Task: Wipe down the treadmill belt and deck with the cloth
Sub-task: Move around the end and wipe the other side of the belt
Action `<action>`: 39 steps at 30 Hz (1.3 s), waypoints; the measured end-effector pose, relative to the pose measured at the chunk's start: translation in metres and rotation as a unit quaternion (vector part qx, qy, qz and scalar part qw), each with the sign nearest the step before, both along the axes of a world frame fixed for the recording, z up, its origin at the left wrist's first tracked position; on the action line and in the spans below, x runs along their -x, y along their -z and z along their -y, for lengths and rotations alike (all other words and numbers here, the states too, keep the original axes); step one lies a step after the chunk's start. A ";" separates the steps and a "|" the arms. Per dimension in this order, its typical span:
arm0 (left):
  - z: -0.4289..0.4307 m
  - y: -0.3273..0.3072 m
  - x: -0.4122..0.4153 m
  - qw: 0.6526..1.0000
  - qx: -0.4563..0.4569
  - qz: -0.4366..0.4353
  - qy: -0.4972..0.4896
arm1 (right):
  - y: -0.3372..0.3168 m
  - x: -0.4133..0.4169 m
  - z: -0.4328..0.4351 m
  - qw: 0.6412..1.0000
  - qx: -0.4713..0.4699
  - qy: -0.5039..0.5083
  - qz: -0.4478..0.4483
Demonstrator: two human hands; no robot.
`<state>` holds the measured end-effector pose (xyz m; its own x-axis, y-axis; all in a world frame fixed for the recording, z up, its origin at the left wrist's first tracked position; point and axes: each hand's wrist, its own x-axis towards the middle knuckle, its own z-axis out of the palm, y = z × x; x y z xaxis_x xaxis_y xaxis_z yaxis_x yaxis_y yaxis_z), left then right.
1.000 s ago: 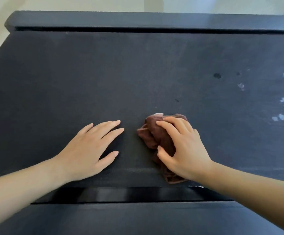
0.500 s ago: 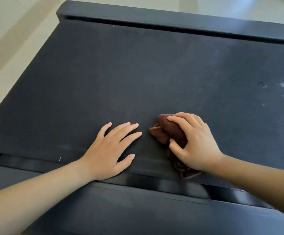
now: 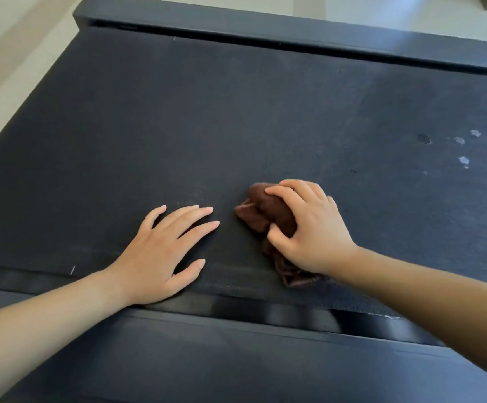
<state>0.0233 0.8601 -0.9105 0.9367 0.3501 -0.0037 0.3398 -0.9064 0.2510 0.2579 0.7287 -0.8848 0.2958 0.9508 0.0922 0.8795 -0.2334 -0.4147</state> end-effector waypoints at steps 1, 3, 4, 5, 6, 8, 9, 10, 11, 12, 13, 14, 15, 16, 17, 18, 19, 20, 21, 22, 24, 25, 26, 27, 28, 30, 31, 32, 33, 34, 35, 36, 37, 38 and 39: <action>-0.001 -0.002 -0.002 1.000 -0.006 -0.001 0.004 | 0.001 -0.002 -0.002 1.000 0.000 0.005 -0.001; -0.005 -0.006 -0.010 1.000 -0.021 -0.003 0.018 | 0.004 -0.004 0.002 1.000 -0.006 0.004 0.000; -0.006 -0.009 -0.017 0.999 -0.025 -0.002 0.023 | 0.004 -0.007 0.008 1.000 -0.009 0.004 0.002; -0.007 -0.011 -0.024 0.999 -0.026 0.002 0.026 | 0.005 -0.011 0.015 1.000 -0.010 0.008 0.003; -0.007 -0.013 -0.033 0.999 -0.025 0.008 0.028 | 0.006 -0.016 0.022 1.000 -0.008 0.017 0.004; -0.004 -0.015 -0.051 0.999 -0.022 0.019 0.037 | 0.006 -0.033 0.037 0.999 -0.002 0.050 0.005; -0.001 -0.015 -0.060 0.998 -0.022 0.025 0.045 | 0.005 -0.043 0.043 0.997 -0.002 0.071 0.006; 0.001 -0.015 -0.069 0.998 -0.023 0.031 0.054 | 0.005 -0.053 0.048 0.995 -0.005 0.095 0.008; 0.002 -0.016 -0.079 0.997 -0.025 0.037 0.064 | 0.005 -0.062 0.052 0.993 -0.010 0.120 0.011; 0.003 -0.016 -0.089 0.996 -0.028 0.042 0.072 | 0.005 -0.070 0.055 0.990 -0.013 0.142 0.015; 0.004 -0.016 -0.099 0.995 -0.031 0.045 0.080 | 0.005 -0.079 0.056 0.987 -0.014 0.162 0.018; 0.004 -0.016 -0.111 0.994 -0.036 0.045 0.089 | 0.005 -0.087 0.057 0.984 -0.013 0.179 0.019; 0.002 -0.015 -0.123 0.994 -0.042 0.042 0.096 | 0.006 -0.094 0.056 0.981 -0.013 0.193 0.018; -0.001 -0.015 -0.136 0.993 -0.049 0.037 0.101 | 0.006 -0.100 0.054 0.979 -0.014 0.203 0.017; -0.006 -0.015 -0.151 0.993 -0.056 0.034 0.103 | 0.007 -0.105 0.052 0.977 -0.017 0.210 0.019; -0.013 -0.015 -0.165 0.992 -0.063 0.032 0.102 | 0.008 -0.109 0.048 0.976 -0.021 0.214 0.021; -0.021 -0.015 -0.178 0.992 -0.068 0.032 0.098 | 0.009 -0.111 0.045 0.976 -0.024 0.216 0.023; -0.030 -0.014 -0.191 0.993 -0.072 0.034 0.090 | 0.010 -0.114 0.040 0.976 -0.027 0.216 0.026; -0.038 -0.013 -0.203 0.994 -0.072 0.040 0.075 | 0.012 -0.117 0.036 0.976 -0.029 0.216 0.028; -0.046 -0.010 -0.213 0.995 -0.067 0.048 0.054 | 0.013 -0.122 0.031 0.975 -0.031 0.217 0.029; -0.055 -0.001 -0.224 0.997 -0.038 0.063 0.004 | 0.014 -0.131 0.019 0.973 -0.040 0.225 0.025; -0.058 0.004 -0.226 0.997 -0.022 0.073 -0.012 | 0.015 -0.136 0.012 0.972 -0.045 0.231 0.018; -0.059 0.007 -0.226 0.996 -0.013 0.082 -0.017 | 0.015 -0.142 0.003 0.970 -0.051 0.239 0.011; -0.060 0.009 -0.226 0.996 -0.009 0.088 -0.016 | 0.015 -0.148 -0.007 0.967 -0.055 0.249 0.003; -0.060 0.009 -0.226 0.996 -0.006 0.091 -0.014 | 0.015 -0.153 -0.017 0.964 -0.054 0.260 -0.003; -0.061 0.008 -0.225 0.996 -0.002 0.090 -0.017 | 0.013 -0.162 -0.036 0.958 -0.041 0.284 -0.008; -0.061 0.007 -0.225 0.996 -0.002 0.089 -0.019 | 0.012 -0.165 -0.043 0.955 -0.032 0.294 -0.005; -0.060 0.007 -0.226 0.996 -0.003 0.088 -0.019 | 0.011 -0.166 -0.046 0.954 -0.026 0.299 -0.002; -0.060 0.007 -0.225 0.996 -0.004 0.088 -0.018 | 0.011 -0.165 -0.046 0.954 -0.023 0.298 0.000; -0.060 0.008 -0.225 0.996 -0.003 0.089 -0.017 | 0.011 -0.160 -0.042 0.956 -0.023 0.292 -0.001; -0.059 0.008 -0.225 0.996 -0.002 0.090 -0.017 | 0.012 -0.153 -0.034 0.960 -0.027 0.279 -0.001; -0.060 0.008 -0.225 0.996 -0.002 0.091 -0.016 | 0.013 -0.145 -0.024 0.964 -0.032 0.265 0.001; -0.060 0.009 -0.226 0.996 -0.001 0.092 -0.015 | 0.015 -0.135 -0.014 0.967 -0.037 0.251 0.008; -0.061 0.009 -0.226 0.996 -0.001 0.093 -0.013 | 0.016 -0.126 -0.004 0.970 -0.040 0.240 0.014; -0.061 0.010 -0.226 0.996 -0.001 0.093 -0.013 | 0.017 -0.120 0.003 0.971 -0.040 0.236 0.021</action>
<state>0.2491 0.9211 -0.9202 0.9121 0.3732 0.1695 0.3100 -0.8987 0.3103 0.3780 0.7257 -0.9022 0.6916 0.6994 0.1804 0.6983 -0.5835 -0.4146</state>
